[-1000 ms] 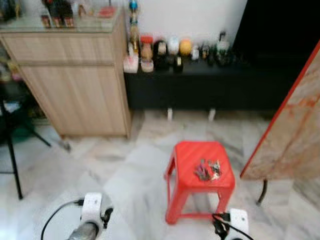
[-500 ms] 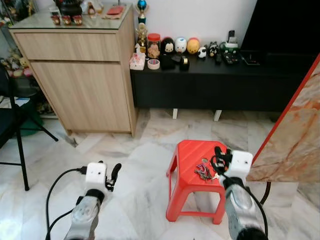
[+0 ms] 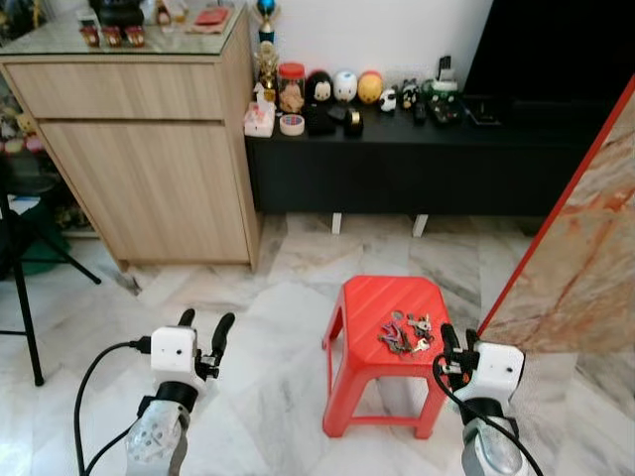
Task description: Hang keys on a hook
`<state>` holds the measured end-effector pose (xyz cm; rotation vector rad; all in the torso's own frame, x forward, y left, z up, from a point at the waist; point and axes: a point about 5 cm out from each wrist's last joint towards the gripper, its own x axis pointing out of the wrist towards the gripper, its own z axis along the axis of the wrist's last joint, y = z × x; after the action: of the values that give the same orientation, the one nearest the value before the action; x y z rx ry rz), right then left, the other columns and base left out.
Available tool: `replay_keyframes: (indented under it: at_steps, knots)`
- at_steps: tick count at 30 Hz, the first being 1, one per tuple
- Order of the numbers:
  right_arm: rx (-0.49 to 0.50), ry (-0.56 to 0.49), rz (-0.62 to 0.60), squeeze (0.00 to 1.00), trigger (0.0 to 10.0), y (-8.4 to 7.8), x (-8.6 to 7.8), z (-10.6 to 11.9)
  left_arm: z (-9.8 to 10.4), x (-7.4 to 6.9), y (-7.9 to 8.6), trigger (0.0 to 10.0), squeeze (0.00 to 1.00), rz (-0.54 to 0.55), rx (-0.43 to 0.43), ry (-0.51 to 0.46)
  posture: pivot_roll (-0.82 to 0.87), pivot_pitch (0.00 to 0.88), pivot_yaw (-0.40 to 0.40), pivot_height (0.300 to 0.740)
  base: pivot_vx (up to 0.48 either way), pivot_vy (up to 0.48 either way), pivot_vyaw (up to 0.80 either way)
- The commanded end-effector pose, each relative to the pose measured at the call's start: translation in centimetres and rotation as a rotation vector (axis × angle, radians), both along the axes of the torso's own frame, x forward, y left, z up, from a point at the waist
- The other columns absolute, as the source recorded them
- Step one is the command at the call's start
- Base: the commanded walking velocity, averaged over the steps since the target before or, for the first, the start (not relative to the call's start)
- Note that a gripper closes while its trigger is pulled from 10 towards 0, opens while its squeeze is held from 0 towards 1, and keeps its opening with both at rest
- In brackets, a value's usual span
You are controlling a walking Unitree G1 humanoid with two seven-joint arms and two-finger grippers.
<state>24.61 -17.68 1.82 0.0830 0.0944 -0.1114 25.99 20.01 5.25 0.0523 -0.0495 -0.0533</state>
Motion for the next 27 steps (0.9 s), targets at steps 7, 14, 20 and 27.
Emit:
replay_keyframes:
  at_steps: [7,14,20,27]
  knots:
    - [0.004,-0.018,-0.014,0.0,10.0,0.2,0.5,1.1,0.9,0.6,-0.1,10.0,0.0,-0.02,-0.046,0.01,0.05,0.0,-0.062,0.74,0.072,0.0,0.0]
    - [0.022,-0.013,-0.012,0.0,10.0,0.4,0.7,1.2,1.1,0.5,-0.1,10.0,0.0,-0.034,-0.054,0.018,0.05,0.0,-0.061,0.74,0.275,0.0,0.0]
    - [0.033,-0.015,-0.023,0.0,10.0,0.2,1.1,1.6,1.3,0.6,-0.2,10.0,0.0,-0.031,-0.058,0.022,0.05,0.0,-0.064,0.74,0.284,0.0,0.0]
    - [0.031,-0.001,-0.009,0.0,10.0,0.4,1.2,1.5,1.5,0.7,-0.4,10.0,0.0,-0.035,-0.063,0.024,0.05,0.0,-0.07,0.74,0.282,0.0,0.0]
